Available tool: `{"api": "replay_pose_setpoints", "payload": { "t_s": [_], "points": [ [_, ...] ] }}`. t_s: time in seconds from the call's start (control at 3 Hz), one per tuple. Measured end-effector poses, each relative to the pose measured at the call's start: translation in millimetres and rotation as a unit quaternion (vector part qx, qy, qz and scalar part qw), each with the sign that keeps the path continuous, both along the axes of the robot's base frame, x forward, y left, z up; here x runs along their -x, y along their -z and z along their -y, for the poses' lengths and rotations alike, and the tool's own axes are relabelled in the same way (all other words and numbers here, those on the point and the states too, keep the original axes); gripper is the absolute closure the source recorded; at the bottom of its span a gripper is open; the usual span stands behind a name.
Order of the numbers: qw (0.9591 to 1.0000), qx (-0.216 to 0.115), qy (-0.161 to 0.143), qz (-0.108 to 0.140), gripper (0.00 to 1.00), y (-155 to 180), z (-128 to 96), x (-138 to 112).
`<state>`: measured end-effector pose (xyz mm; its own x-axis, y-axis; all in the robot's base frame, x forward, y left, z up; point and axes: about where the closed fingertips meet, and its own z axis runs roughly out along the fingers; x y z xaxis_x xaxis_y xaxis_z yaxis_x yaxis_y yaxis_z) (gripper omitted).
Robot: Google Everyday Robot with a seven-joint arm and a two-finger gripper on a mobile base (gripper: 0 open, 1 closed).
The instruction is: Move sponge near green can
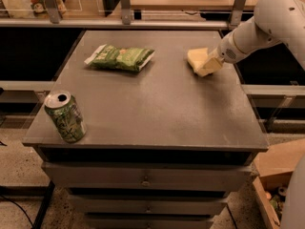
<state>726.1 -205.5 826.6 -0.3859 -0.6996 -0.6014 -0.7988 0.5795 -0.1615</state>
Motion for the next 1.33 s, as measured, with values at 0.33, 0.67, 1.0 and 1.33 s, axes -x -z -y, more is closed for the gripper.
{"api": "replay_pose_setpoints", "payload": {
  "t_s": [0.33,0.67,1.0,1.33],
  "points": [
    [0.9978,-0.029,-0.058,-0.015,1.00,-12.3,-33.1,27.5],
    [0.9903,-0.009,-0.137,-0.023,1.00,-49.0,-49.4,92.0],
    [0.9884,0.002,-0.151,-0.017,1.00,-70.8,-53.0,107.9],
    [0.9778,-0.009,-0.204,-0.050,1.00,-41.6,-89.4,121.5]
  ]
}}
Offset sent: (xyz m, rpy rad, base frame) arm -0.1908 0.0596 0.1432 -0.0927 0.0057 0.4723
